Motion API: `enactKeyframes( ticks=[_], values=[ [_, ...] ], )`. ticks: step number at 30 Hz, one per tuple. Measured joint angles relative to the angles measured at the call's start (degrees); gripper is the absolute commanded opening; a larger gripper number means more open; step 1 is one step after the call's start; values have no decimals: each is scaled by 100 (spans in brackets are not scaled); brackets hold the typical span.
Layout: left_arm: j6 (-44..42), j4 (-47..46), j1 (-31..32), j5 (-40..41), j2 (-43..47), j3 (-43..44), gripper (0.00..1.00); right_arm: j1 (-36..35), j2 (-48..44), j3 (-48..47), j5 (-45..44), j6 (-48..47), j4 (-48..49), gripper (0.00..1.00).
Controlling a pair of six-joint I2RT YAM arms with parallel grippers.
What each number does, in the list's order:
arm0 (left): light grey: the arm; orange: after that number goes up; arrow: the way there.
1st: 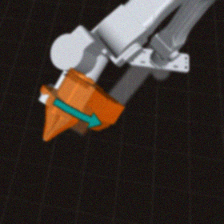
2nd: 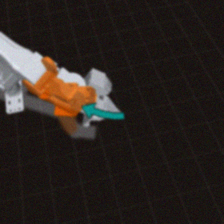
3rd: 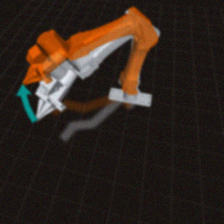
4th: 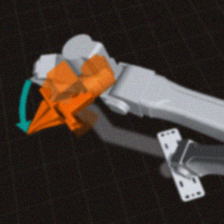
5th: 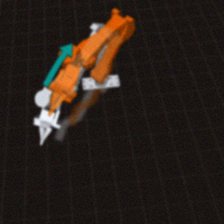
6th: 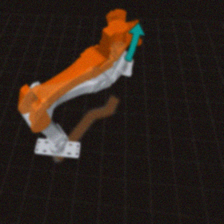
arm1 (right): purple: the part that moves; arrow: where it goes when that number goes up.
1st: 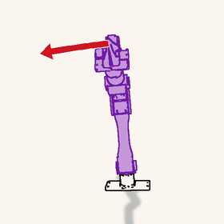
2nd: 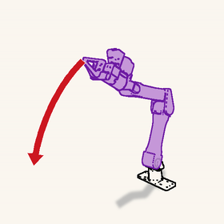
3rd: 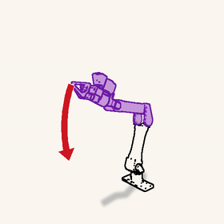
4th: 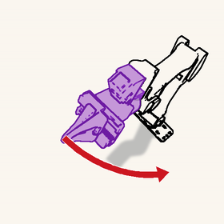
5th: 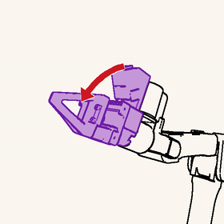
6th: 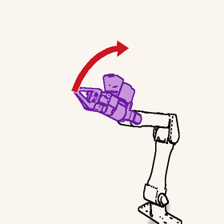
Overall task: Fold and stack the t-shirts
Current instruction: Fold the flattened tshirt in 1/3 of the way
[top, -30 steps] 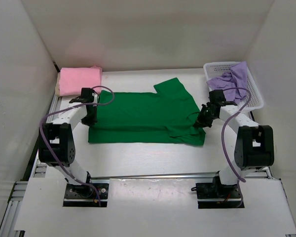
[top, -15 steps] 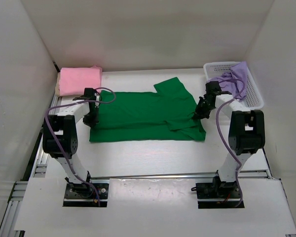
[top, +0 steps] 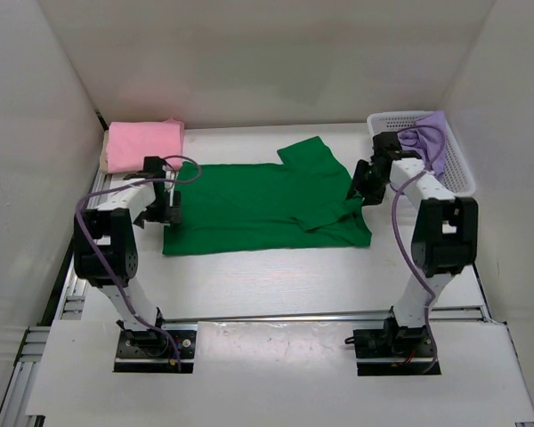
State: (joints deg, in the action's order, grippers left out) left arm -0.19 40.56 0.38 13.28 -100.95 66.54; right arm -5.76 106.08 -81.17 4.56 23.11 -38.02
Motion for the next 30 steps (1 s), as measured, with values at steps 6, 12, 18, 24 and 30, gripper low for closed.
enactKeyframes(
  ticks=[6,12,18,24,30],
  values=[
    [17,251,-470,-350,894,-192,100,-63,-2059,1327,-310,177,-190,62],
    [15,448,-369,-800,693,-699,100,-17,-2590,2699,-295,584,-153,62],
    [17,669,-372,-1119,116,-577,100,334,-2422,3530,15,925,269,64],
    [17,675,-382,-1370,-177,-247,89,599,-2076,3550,192,1147,1154,60],
    [37,715,-431,-1495,-328,-74,37,728,-1722,3539,291,1331,1515,21]
  ],
)
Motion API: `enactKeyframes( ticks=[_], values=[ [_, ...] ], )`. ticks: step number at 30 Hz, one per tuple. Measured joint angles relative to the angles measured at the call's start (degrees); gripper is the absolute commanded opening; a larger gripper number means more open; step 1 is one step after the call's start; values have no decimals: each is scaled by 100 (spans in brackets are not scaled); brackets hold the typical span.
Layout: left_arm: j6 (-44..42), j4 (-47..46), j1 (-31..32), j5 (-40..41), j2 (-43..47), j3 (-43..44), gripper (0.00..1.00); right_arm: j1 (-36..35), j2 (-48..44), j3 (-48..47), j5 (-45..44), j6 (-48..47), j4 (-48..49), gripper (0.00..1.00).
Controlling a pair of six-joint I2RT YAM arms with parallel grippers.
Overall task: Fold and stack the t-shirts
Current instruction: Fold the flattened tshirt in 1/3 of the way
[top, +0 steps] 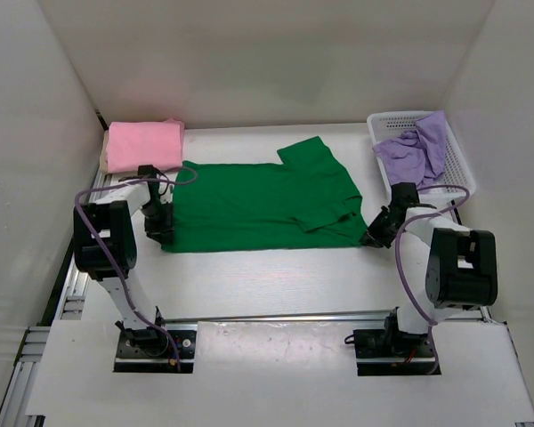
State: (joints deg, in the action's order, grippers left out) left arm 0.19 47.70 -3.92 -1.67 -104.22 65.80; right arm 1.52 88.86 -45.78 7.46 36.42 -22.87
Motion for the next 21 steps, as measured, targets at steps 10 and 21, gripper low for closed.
enactKeyframes(
  ticks=[10,21],
  values=[
    [11,31,-164,-164,9,33,10,105,-22,-28,11,111,-260,0],
    [28,804,-374,612,2017,-1572,10,13,-3377,1628,-140,1051,-1812,0]
  ],
)
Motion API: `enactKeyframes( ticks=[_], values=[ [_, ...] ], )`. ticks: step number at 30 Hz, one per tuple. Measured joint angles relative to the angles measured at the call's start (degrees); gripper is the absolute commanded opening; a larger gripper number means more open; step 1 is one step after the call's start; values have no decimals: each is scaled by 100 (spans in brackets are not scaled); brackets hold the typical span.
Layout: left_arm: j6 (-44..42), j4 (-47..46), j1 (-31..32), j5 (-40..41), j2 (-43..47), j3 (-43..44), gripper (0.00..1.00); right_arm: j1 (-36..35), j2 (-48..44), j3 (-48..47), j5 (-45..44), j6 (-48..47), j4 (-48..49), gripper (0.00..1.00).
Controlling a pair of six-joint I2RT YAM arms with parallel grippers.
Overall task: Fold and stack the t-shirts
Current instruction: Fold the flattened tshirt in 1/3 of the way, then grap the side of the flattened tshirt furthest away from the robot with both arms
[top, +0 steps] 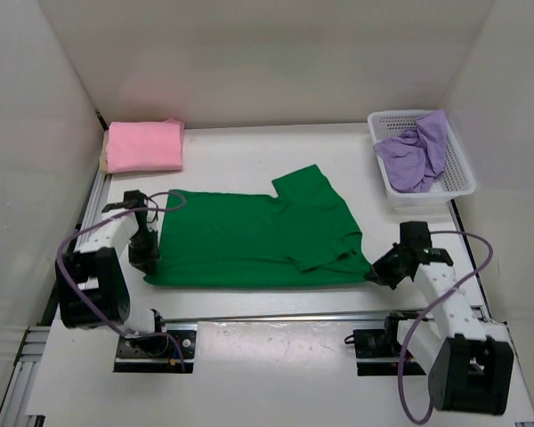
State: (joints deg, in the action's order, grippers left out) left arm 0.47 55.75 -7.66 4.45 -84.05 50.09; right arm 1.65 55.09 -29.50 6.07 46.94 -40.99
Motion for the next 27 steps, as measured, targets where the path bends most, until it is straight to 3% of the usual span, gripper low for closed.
enactKeyframes(
  ticks=[3,4,6,7,8,10,14,21,27],
  values=[
    [0,199,-7,271,442,-470,14,-28,-575,304,-13,280,-356,2],
    [-2,258,-9,334,570,-616,19,-28,-715,380,-17,354,-481,18],
    [-17,391,-11,459,800,-903,36,-28,-951,498,-61,492,-691,45],
    [-17,452,-11,555,885,-1023,47,-28,-1058,544,-142,533,-787,51],
    [-37,507,-15,629,935,-1095,72,-28,-1145,577,-227,553,-868,57],
    [-39,579,-26,758,984,-1185,82,-28,-1231,590,-352,573,-992,57],
    [-44,654,-39,879,988,-1016,82,-28,-1058,374,-485,374,-1110,52],
    [-46,404,-46,811,1119,129,80,-48,-428,-826,-291,-656,-896,50],
    [-46,205,-42,658,164,1108,82,-1123,1161,-2341,-313,-1436,-793,60]
  ],
)
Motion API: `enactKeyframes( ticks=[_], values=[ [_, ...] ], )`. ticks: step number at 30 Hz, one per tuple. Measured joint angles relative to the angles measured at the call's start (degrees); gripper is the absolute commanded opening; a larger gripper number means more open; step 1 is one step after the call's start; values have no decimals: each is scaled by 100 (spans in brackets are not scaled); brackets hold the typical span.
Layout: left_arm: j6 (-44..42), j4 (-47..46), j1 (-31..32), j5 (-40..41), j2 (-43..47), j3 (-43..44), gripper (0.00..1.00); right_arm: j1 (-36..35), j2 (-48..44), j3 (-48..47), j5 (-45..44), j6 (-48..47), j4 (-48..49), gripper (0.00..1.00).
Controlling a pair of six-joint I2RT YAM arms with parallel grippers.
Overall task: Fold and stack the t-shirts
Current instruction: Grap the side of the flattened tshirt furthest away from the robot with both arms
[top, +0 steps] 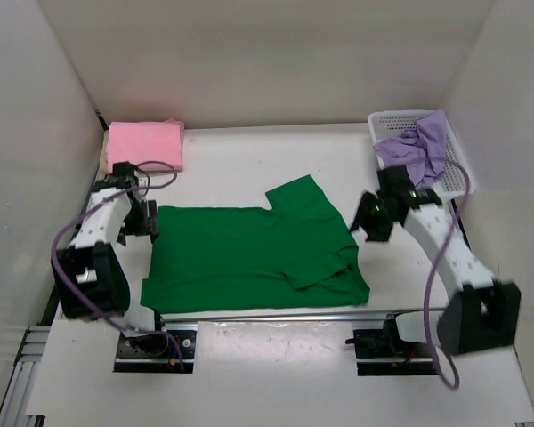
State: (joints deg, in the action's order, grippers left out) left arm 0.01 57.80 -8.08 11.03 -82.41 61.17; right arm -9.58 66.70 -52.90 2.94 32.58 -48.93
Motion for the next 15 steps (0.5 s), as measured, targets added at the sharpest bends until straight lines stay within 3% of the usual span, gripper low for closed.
enactKeyframes(
  ticks=[3,10,12,15],
  values=[
    [-2,-94,2,-142,-911,820,82,-439,1631,-1740,-2,-389,-9,60],
    [0,-691,2,-444,-2527,2315,84,-595,5663,-6522,-118,-688,-28,60],
    [0,-824,2,-603,-2804,2546,86,-603,6511,-7272,-125,-568,7,60],
    [0,-973,2,-855,-3178,2859,86,-603,7278,-7532,-107,-262,197,62]
  ],
)
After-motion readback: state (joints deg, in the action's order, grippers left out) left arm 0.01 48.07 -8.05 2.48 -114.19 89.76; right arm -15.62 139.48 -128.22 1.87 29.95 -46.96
